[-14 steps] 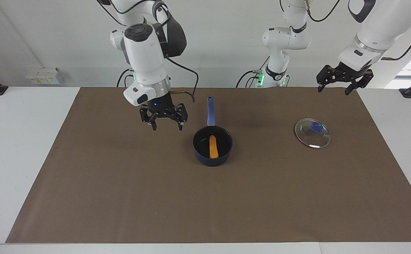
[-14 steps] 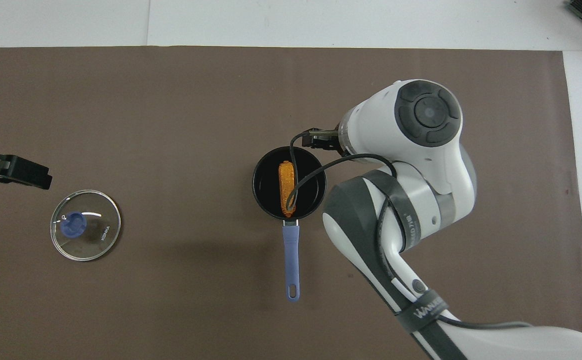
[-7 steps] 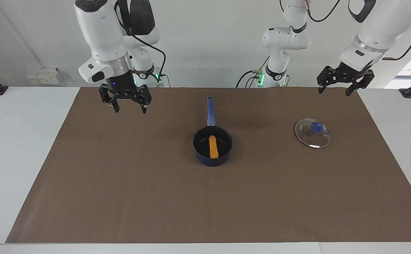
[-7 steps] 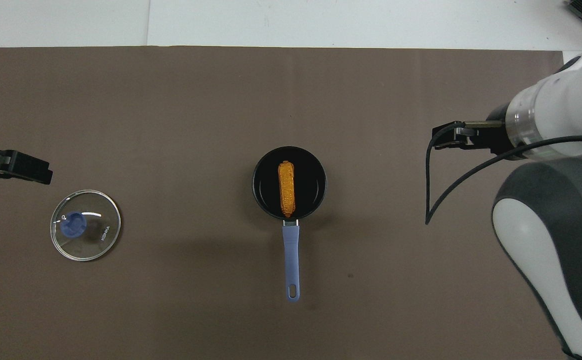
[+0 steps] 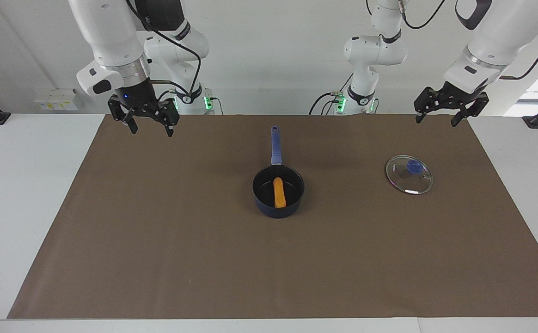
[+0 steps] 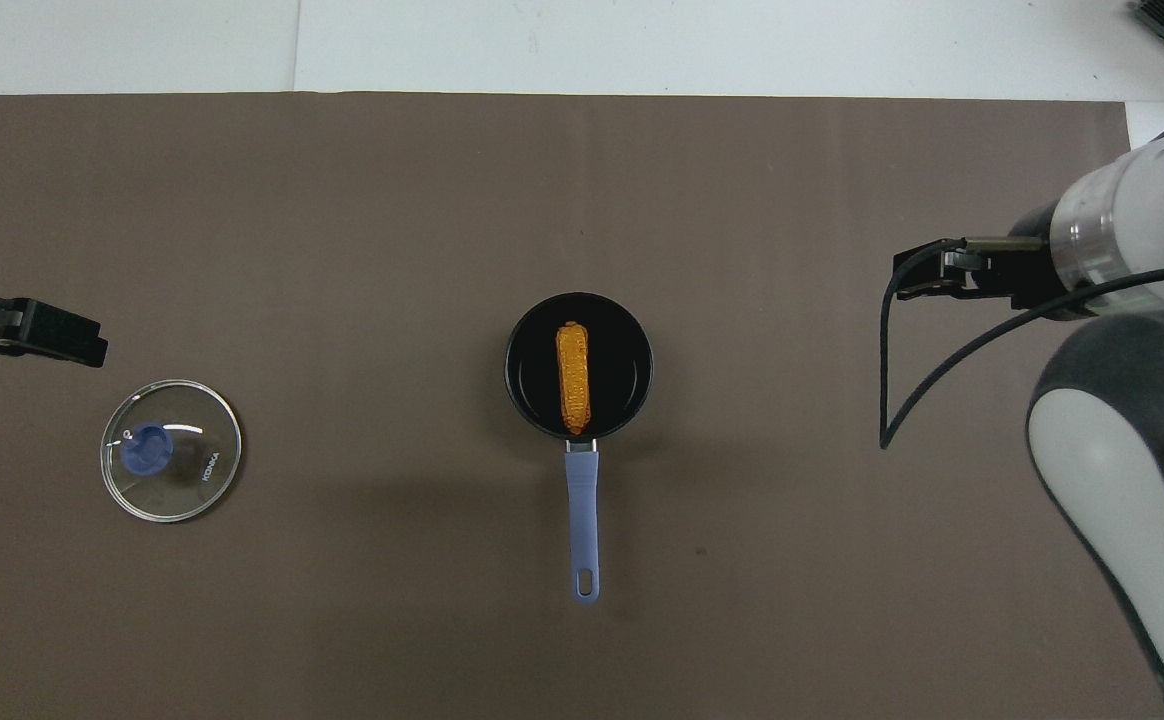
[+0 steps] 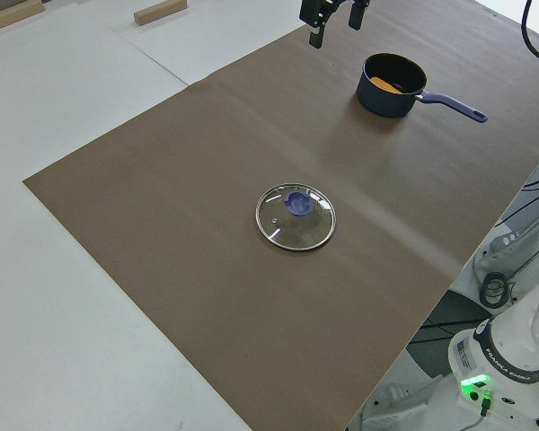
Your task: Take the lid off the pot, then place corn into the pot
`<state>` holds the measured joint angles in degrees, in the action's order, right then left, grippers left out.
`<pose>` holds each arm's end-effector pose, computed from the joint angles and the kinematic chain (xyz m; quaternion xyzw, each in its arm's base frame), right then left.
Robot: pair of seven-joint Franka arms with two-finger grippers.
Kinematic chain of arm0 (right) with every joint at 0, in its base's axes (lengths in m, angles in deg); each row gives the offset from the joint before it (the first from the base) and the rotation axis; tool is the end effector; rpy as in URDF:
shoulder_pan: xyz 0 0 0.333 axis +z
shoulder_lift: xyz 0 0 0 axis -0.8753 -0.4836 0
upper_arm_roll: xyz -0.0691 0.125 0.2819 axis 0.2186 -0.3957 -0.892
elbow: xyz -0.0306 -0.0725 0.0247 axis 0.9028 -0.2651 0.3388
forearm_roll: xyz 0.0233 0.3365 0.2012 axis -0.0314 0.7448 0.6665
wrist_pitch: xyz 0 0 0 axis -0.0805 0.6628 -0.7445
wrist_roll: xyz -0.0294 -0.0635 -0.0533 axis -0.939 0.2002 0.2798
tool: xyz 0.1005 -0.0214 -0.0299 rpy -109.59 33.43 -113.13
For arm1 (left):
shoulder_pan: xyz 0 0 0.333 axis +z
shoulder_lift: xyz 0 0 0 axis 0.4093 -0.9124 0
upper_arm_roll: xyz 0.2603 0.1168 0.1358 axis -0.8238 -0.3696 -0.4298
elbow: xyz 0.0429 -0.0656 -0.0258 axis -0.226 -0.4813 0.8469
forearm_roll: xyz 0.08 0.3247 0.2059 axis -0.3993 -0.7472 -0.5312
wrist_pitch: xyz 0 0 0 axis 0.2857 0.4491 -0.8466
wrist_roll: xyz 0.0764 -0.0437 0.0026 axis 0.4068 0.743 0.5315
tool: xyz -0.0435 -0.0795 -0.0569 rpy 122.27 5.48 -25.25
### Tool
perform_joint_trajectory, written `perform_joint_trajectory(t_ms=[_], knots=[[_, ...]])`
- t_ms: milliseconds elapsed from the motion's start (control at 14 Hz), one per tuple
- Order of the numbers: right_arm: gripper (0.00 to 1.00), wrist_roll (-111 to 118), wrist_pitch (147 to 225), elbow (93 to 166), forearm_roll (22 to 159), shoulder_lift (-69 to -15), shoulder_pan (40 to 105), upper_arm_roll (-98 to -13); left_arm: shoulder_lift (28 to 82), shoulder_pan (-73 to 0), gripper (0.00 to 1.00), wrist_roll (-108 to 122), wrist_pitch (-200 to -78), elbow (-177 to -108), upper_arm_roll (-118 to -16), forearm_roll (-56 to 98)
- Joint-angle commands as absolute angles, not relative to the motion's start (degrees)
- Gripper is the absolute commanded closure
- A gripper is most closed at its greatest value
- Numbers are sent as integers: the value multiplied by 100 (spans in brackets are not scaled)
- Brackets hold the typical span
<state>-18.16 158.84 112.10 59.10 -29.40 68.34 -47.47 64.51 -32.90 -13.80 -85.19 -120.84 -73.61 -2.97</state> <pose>0.5661 0.0600 0.6351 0.9975 -0.0685 0.0184 0.0048 0.5434 -0.0479 0.6383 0.9957 -0.0892 -0.0229 0.0080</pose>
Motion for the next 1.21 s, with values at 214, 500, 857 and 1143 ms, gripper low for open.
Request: perform_joint_trajectory(t_ms=[214,500,857,1143], knots=[[0,-1313,15473,11230,5943,-2346,6697,-4592,6533,-3357,0,-1313,-8645,-12214,-7394,-239],[0,-712,15472,11564,5952,-2160,6609,-4565,6533,-3357,0,-1313,-8645,-12214,-7394,-239],[0,-510,15769,12117,5934,-1827,6591,-4556,6533,-3348,0,-1313,-8645,-12214,-7394,-239],[0,-265,15867,12171,5882,-1808,6548,-4556,6533,-3357,0,-1313,-8645,-12214,-7394,-239]])
